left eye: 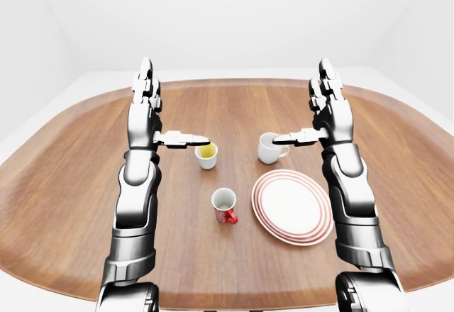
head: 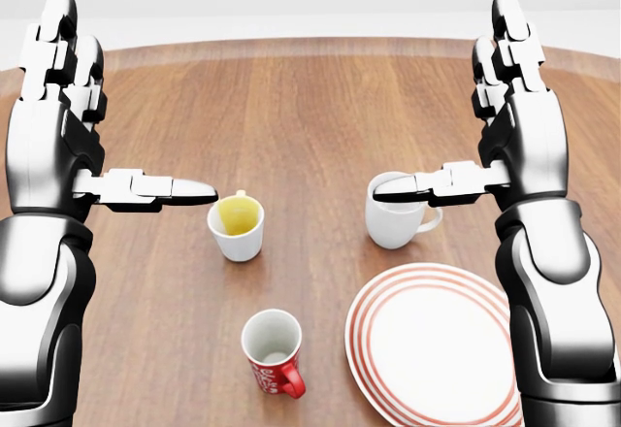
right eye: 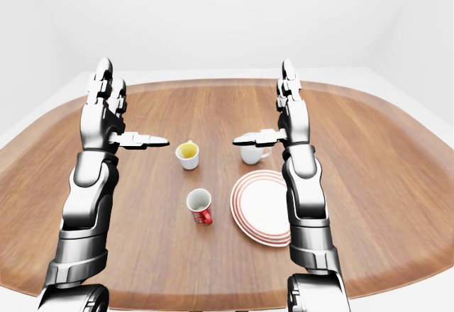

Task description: Pick up the red mug and put it on the plate

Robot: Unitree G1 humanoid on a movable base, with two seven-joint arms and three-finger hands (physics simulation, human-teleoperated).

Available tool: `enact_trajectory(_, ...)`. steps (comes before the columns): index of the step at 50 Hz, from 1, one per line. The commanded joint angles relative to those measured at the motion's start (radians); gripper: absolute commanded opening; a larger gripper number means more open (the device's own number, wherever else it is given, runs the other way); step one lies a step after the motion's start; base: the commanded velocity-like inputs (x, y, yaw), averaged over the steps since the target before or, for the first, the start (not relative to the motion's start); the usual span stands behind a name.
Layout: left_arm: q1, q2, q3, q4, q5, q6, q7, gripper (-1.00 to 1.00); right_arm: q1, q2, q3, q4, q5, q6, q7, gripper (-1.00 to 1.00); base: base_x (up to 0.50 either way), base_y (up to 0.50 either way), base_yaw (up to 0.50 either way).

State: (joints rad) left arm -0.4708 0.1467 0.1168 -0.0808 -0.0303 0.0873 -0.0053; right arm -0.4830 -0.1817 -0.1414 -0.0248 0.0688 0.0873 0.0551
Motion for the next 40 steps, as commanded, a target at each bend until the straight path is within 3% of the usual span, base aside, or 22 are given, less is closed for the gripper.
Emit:
enact_trajectory(1,0.001,0.0,0.001,-0.001,-0.001,0.0,0.0,1.0,-0.004,0.0,0.001,0.006,-0.001,0.0,0.001,1.0,0.17,0.0,0.0)
enact_trajectory(23,0.006,0.008,0.011,0.0,-0.008,0.0,-0.003,1.0,-0.044,-0.002,0.016,0.024,-0.032,0.0,0.009,1.0,0.18,0.0,0.0)
enact_trajectory(40,0.001,0.023,0.024,-0.024,-0.021,0.0,-0.002,1.0,-0.156,0.002,0.083,0.131,-0.222,0.0,0.136,1.0,0.02,0.0,0.0)
